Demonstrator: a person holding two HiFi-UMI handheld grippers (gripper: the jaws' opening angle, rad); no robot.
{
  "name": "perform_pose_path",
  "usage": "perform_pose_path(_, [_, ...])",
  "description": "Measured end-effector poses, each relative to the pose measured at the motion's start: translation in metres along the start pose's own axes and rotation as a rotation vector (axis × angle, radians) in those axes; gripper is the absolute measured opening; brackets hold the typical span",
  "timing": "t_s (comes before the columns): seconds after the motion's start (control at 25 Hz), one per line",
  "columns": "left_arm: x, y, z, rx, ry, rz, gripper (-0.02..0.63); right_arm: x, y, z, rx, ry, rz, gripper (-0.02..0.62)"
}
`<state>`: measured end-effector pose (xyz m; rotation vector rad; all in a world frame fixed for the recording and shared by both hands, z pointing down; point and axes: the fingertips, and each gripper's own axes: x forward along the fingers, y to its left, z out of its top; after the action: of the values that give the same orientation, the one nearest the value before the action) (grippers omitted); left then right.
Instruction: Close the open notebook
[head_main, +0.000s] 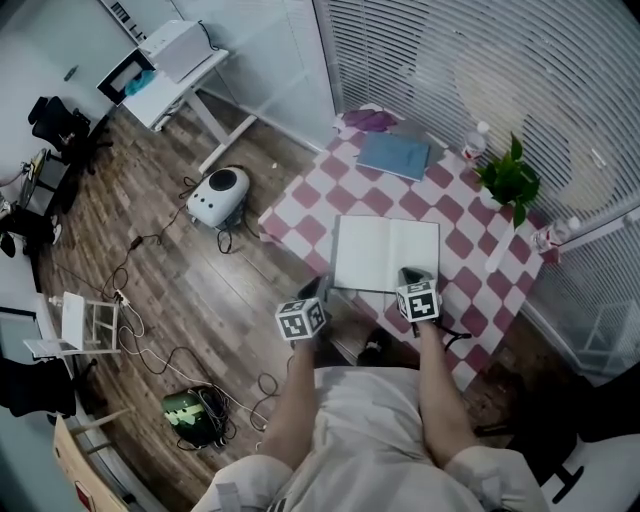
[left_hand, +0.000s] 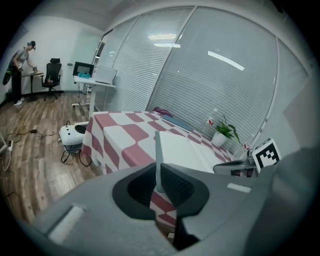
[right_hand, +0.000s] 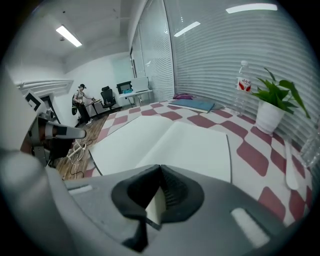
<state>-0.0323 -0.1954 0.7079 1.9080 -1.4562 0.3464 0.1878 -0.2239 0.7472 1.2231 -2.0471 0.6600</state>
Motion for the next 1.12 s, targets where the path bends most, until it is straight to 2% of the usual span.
perform_pose_path(0.16, [0.002,0.004,-0.004,-0.048,-0.003,0.002,0.013,-0.002,0.003,0.003,-0.023,-0.012,-0.010,0.002])
perform_pose_path(0.28, [0.007,0.004,-0.012,-0.118,0.000,-0.017,0.086,-0.003,0.005,0.004,-0.039,-0.022,-0.012,0.002])
perform_pose_path(0.36, [0.009,0.005,-0.016,-0.170,0.004,-0.029,0.098,-0.003,0.005,0.004,-0.038,-0.023,-0.009,0.002])
perform_pose_path(0.56, [0.020,-0.009,-0.031,-0.240,0.059,-0.101,0.157,-0.003,0.005,0.005,-0.040,-0.027,-0.016,0.002])
perform_pose_path(0.8, [0.026,-0.011,-0.043,-0.362,0.066,-0.105,0.158,-0.004,0.007,0.003,-0.033,-0.022,-0.003,0.002])
perform_pose_path(1.04, [0.029,-0.013,-0.042,-0.401,0.059,-0.104,0.156,-0.005,0.007,0.003,-0.019,-0.009,0.017,0.002])
perform_pose_path(1.12, [0.028,-0.012,-0.040,-0.392,0.060,-0.096,0.155,-0.005,0.006,0.002,-0.018,-0.006,0.025,0.002])
